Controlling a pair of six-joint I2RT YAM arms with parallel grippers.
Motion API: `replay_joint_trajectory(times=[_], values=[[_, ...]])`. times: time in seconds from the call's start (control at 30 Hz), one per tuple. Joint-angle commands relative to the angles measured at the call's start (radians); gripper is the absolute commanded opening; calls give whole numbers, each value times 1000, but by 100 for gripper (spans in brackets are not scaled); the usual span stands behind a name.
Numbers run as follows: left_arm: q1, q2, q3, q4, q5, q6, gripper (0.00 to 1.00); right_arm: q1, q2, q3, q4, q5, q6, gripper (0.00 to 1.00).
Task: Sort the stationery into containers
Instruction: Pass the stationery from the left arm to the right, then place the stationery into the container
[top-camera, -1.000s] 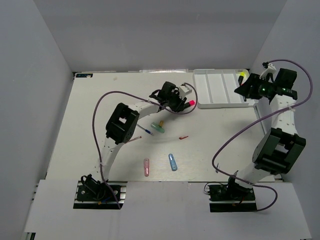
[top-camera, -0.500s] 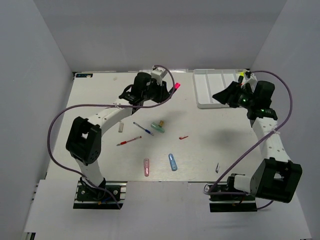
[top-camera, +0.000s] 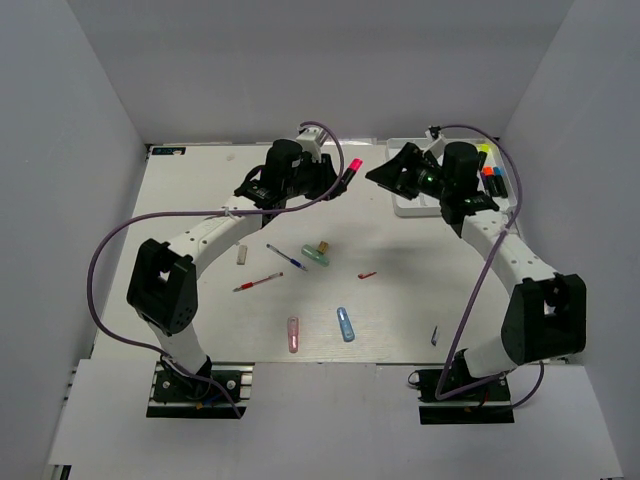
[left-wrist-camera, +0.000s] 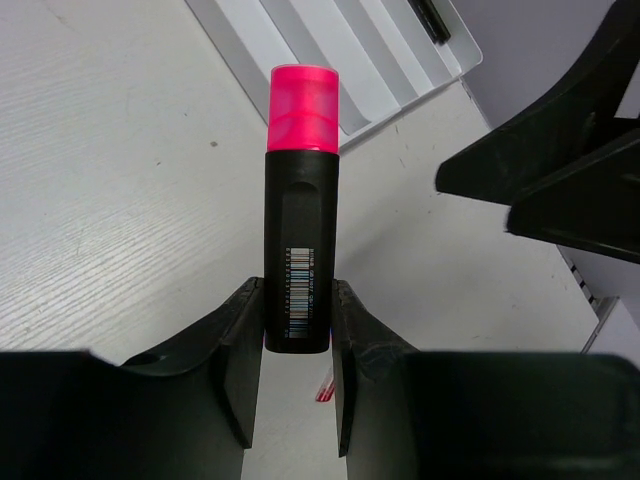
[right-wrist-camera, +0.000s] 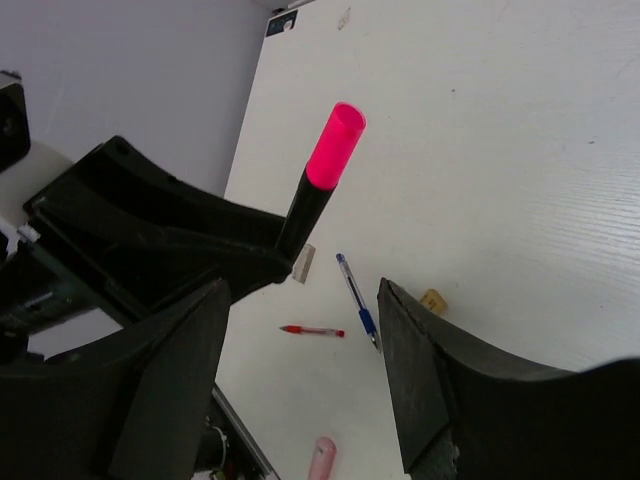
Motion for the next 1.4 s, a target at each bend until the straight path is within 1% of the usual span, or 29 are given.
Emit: replay_joint_trajectory(times=[0.0, 0.23, 0.43, 0.6, 0.63, 0.7, 0.73, 0.77, 0.8, 0.83, 0.87, 0.9, 1.0, 1.03, 1.1, 1.13, 1.17, 1.2, 1.23, 1.27, 1.3, 1.33, 1.37], values=[[-4, -45, 5, 12, 13, -52, 18, 37, 40, 74, 9, 118, 63, 67], [-4, -28, 23, 20, 16, -74, 18, 88, 103, 139, -38, 196, 109, 65], [-13, -10, 43, 29, 13, -86, 18, 123, 149, 168, -41, 212, 146, 59], [-13, 1, 48, 40, 21, -89, 18, 143, 169, 165, -31, 213, 161, 50], [-13, 4, 49, 43, 25, -91, 18, 143, 172, 160, -22, 212, 161, 45], [-13, 10, 48, 49, 29, -95, 18, 143, 179, 154, -15, 212, 161, 39], [-13, 12, 48, 50, 29, -98, 18, 144, 180, 153, -9, 212, 158, 30], [-13, 13, 48, 50, 30, -98, 18, 146, 180, 150, -5, 212, 152, 24], [-13, 12, 49, 49, 30, -98, 19, 138, 180, 150, -6, 213, 135, 12], [-13, 10, 46, 46, 29, -98, 23, 140, 177, 148, -12, 215, 128, 7], [-13, 9, 45, 37, 24, -98, 28, 134, 171, 145, -14, 215, 117, 4], [-13, 7, 41, 33, 18, -98, 41, 131, 166, 145, -20, 225, 93, 0], [-13, -1, 25, 20, 13, -102, 59, 97, 148, 128, -32, 236, 60, 0], [-13, -5, 22, 14, 4, -103, 77, 92, 137, 125, -38, 236, 27, 0], [12, -16, 14, -5, 2, -106, 95, 47, 126, 137, -77, 247, -24, 0], [12, -19, 17, -37, -29, -99, 98, 28, 114, 145, -98, 253, -96, 0], [21, -24, 28, -61, -53, -83, 98, -1, 111, 156, -151, 261, -142, 0], [21, -27, 55, -86, -79, -28, 98, -45, 113, 195, -182, 265, -186, 0], [30, -33, 64, -109, -94, 2, 98, -67, 123, 221, -214, 265, -310, 0], [30, -34, 77, -153, -119, 27, 98, -110, 134, 258, -248, 272, -384, 0], [30, -34, 98, -176, -131, 79, 98, -148, 146, 296, -327, 299, -462, 0], [39, -27, 112, -231, -148, 110, 98, -188, 181, 382, -369, 319, -618, 0], [39, -16, 130, -264, -154, 136, 98, -207, 197, 421, -408, 345, -679, 0]])
